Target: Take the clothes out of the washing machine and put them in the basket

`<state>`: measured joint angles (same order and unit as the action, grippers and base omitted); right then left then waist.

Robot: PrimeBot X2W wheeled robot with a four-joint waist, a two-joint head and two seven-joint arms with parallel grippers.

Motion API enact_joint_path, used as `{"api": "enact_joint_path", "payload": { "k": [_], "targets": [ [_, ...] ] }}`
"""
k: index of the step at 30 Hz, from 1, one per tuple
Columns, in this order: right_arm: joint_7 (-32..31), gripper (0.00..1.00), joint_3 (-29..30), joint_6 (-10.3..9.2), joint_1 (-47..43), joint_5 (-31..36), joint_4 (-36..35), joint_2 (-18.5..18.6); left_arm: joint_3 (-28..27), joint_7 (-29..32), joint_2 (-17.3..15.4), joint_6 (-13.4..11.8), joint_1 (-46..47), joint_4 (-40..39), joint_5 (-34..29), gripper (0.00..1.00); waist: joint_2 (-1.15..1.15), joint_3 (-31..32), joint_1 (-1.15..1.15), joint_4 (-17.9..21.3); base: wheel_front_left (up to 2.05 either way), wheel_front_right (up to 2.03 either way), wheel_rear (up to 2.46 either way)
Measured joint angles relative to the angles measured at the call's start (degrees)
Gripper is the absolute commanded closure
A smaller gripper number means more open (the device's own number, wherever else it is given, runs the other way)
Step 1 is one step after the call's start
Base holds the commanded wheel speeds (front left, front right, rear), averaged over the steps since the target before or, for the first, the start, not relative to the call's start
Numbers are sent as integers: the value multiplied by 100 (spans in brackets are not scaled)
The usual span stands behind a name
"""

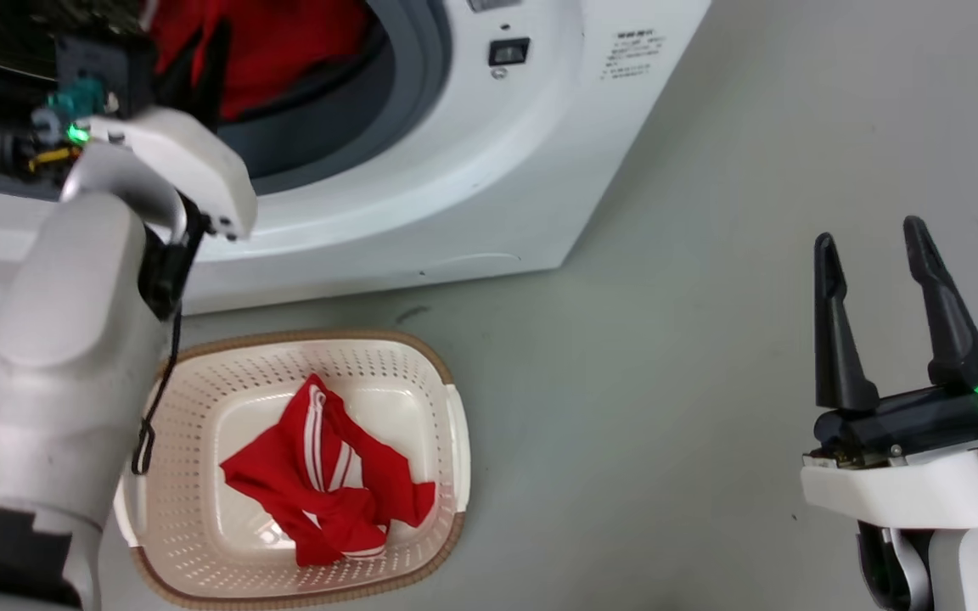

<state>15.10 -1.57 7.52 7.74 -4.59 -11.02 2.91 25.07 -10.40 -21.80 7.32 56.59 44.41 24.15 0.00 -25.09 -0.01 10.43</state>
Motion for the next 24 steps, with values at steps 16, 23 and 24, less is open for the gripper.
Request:
{"api": "enact_joint_path", "payload": {
  "k": [16,23,24],
  "targets": [
    [0,0,-24,0,-493,112,101,0,-102,601,-734,-793,-1967,-3765,87,100,0,1054,-1,-439,0,0,0],
    [0,0,-14,0,-642,132,137,0,-213,1007,-1061,-1151,-2405,-5216,52,100,0,1307,-1,-531,0,0,0],
    [0,0,-11,0,-671,134,143,-1,-233,1050,-1096,-1194,-2441,-5391,33,100,0,1337,-1,-541,0,0,0]
  ]
}}
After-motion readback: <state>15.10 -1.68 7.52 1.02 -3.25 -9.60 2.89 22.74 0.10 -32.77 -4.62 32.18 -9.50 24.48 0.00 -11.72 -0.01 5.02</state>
